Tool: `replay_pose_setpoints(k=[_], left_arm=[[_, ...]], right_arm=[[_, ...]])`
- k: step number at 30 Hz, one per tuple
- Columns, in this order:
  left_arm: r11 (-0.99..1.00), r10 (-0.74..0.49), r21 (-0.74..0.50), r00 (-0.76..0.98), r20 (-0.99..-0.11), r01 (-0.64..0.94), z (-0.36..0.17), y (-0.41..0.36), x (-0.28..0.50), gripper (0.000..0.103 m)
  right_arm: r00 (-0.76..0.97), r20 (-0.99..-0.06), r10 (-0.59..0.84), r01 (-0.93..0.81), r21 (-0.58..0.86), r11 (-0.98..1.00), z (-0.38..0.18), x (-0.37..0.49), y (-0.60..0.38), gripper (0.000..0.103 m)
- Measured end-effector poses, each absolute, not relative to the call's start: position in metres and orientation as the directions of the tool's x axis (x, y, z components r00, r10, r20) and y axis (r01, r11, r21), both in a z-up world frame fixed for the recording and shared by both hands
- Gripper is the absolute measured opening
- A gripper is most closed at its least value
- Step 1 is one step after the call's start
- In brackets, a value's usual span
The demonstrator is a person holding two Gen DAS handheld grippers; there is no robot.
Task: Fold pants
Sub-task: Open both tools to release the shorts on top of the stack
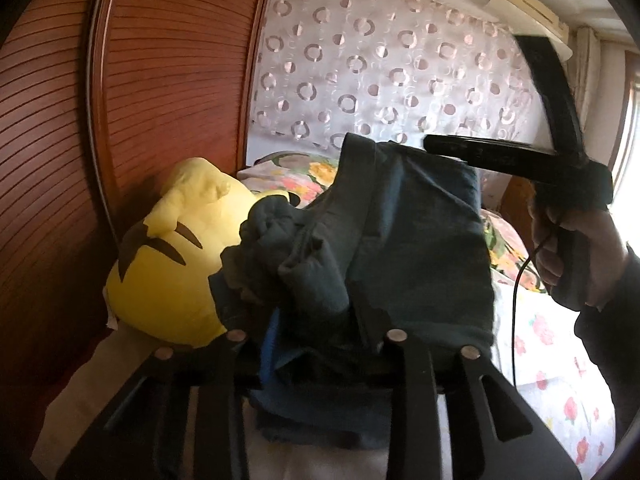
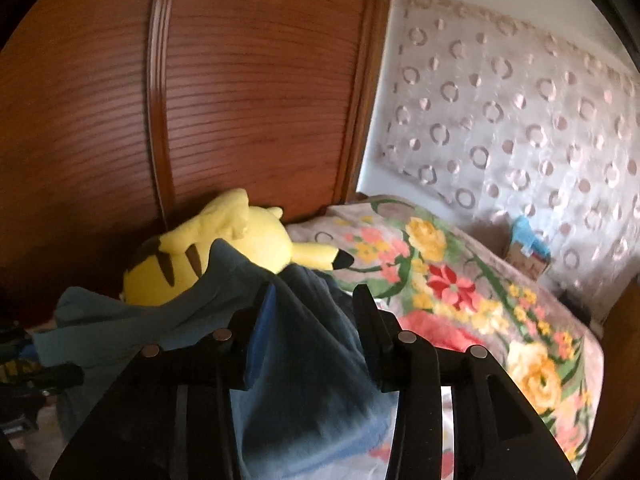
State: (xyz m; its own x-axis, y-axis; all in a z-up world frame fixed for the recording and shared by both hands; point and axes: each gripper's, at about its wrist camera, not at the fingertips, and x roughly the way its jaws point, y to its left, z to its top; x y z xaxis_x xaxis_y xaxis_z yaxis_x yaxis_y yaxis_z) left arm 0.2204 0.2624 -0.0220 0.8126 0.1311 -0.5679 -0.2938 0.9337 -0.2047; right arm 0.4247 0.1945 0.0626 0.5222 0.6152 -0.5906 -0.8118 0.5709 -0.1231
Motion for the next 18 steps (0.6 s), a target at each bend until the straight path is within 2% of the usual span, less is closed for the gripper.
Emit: replay_pose_setpoints(k=[7, 18], left_arm=[[0.953, 0.119, -0.165, 0.817, -0.564, -0.252, -0.005, 0.242, 0.206, 0.04], [0.98, 0.069, -0.119, 0.833, -0.549, -0.16, 0.023, 0.201, 0.174, 0.045]], right_arm=[[0.514, -0.586, 0.627, -0.796, -0.052, 0.604, 0.078, 0.402, 0.144, 0.04], [0.529, -0.559, 0.639, -0.767, 0.007, 0.641, 0.096, 0.315, 0.083, 0.041]])
